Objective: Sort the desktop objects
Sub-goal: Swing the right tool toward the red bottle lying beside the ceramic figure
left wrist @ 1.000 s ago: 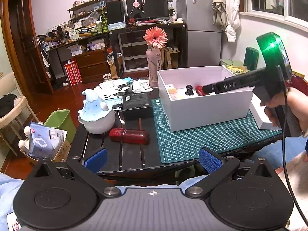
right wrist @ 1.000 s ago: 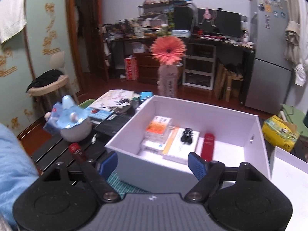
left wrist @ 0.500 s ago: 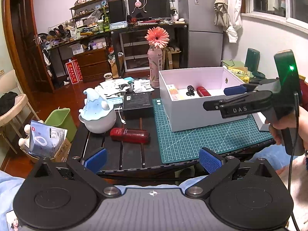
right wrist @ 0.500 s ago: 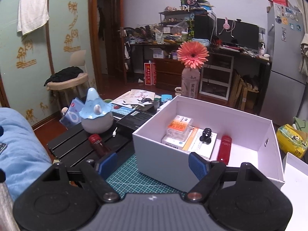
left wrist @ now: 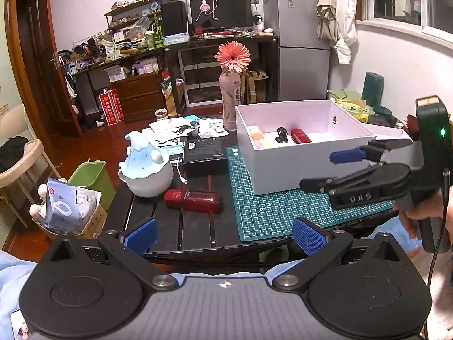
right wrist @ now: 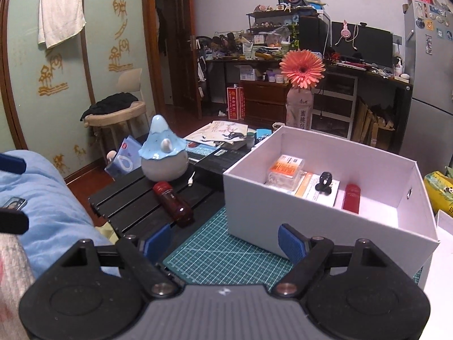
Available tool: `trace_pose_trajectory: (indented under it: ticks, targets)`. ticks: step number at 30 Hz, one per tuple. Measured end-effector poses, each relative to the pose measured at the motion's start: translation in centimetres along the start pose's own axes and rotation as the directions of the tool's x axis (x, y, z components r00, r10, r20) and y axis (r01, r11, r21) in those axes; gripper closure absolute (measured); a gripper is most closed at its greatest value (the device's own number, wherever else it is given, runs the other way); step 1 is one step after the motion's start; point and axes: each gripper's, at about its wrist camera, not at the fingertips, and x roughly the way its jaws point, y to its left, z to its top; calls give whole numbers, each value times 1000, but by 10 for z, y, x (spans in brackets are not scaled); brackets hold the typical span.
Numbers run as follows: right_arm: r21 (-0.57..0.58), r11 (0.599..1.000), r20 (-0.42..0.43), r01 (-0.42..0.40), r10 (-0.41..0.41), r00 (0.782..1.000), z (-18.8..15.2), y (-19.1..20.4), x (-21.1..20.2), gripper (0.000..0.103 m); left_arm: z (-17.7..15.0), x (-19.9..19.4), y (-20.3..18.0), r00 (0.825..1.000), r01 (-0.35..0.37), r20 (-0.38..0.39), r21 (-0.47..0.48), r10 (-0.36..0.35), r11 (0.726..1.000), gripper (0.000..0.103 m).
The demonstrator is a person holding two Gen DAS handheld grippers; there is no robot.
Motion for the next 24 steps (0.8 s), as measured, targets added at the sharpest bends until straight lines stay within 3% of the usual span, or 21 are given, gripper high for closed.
trace_pose_trajectory:
  ticks: [12, 24]
  targets:
    - [14, 997, -6, -80, 80, 997, -7, 9, 8, 20, -1, -5, 4, 1000, 23, 22, -20, -22, 1000, 0]
    - [-23, 995, 0, -99, 99, 995, -6, 21, 13, 20, -2, -7, 8, 999, 29, 41, -40, -27, 999, 0]
